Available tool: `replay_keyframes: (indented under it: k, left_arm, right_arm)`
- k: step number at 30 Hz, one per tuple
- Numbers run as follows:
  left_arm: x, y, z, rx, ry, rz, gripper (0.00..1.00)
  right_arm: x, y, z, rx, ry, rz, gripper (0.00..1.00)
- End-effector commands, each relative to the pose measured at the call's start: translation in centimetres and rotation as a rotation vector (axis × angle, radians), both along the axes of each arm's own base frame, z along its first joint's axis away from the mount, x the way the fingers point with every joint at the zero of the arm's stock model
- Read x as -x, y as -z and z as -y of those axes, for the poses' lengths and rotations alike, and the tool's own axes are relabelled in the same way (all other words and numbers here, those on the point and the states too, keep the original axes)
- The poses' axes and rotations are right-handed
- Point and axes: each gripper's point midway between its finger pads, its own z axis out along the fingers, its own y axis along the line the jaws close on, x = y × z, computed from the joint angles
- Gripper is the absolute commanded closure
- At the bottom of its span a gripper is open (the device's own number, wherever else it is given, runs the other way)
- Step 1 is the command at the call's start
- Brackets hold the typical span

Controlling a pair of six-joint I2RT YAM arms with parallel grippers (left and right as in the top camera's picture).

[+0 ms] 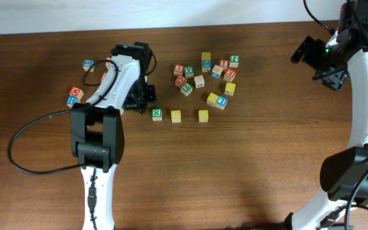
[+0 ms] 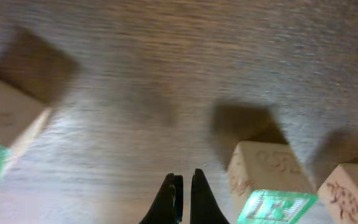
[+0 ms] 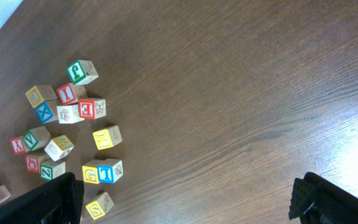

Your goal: Spell out RSS

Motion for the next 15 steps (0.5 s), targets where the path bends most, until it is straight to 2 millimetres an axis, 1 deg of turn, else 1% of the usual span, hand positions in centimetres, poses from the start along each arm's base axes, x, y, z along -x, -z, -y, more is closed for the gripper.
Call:
replay_keyframes:
  k: [1, 6, 11, 15]
  left_arm:
    - [0.5, 0.6, -0.2, -0.016, -0.03, 0.004, 1.0]
    - [0.2, 1.1, 0.2, -0.007, -0.025, 0.021, 1.0]
    - [-0.5, 1.3, 2.0, 0.011, 0.06, 0.064, 1.0]
    - [-1.0, 1.4, 2.4, 0.015, 0.07, 0.088, 1.0]
  right_arm:
    - [0.0, 0.3, -0.1, 0.001, -0.005, -0.009, 0.02]
    - [0.0, 0.3, -0.1, 0.001, -0.005, -0.008, 0.02]
    - [0.0, 0.3, -0.1, 0.001, -0.005, -0.008, 0.02]
    - [0.0, 0.3, -0.1, 0.001, -0.005, -0.008, 0.02]
